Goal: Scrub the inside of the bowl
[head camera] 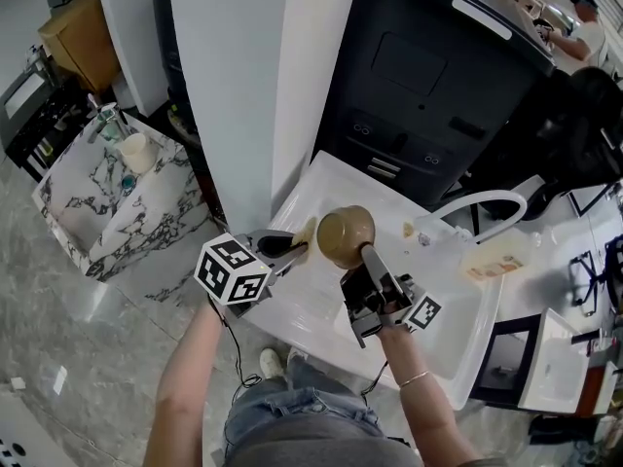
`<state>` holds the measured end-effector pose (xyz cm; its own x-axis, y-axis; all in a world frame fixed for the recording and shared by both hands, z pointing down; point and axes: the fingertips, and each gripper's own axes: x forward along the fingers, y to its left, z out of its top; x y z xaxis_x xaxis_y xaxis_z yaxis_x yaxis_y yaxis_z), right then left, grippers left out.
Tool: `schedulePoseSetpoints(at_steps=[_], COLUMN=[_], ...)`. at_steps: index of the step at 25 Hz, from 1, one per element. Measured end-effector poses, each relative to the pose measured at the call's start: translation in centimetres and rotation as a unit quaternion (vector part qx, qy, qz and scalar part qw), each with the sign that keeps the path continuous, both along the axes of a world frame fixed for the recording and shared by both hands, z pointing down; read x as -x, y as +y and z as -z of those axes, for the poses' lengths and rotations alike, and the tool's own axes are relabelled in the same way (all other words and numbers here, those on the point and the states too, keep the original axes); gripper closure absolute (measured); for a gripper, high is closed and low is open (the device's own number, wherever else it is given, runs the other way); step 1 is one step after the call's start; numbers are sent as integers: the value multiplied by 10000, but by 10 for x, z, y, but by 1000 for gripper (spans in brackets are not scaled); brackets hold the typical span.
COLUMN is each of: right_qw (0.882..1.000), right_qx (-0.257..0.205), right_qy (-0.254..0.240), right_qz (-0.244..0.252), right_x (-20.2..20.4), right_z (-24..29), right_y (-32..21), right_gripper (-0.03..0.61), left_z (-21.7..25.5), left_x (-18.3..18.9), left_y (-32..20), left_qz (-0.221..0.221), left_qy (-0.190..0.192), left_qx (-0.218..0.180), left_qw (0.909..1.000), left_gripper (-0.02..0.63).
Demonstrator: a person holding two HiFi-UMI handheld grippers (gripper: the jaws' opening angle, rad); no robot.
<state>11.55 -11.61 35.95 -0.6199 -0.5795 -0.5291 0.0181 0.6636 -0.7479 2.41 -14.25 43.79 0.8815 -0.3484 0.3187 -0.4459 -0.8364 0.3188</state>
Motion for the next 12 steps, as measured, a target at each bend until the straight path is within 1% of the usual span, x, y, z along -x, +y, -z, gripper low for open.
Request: schedulePoseSetpoints(at_steps=[5, 9, 12], right_qw=[9999, 9997, 9994], right_qx=[24, 67, 107], right_qy=[69, 125, 180], right_qz=[-85, -175, -261], right_x=[0, -2, -3], right_z=[-4, -8, -10], right_y=[-4, -9, -13], right_gripper=[557, 557, 557], left_z=[9, 14, 20], left_x=[-12, -13, -16], left_y=[2, 7, 12], left_qz=[-199, -278, -310], left_qy=[323, 447, 482], left_qx=[90, 132, 61], left_qw=[9992, 9985, 9983], left_gripper=[569, 569, 569])
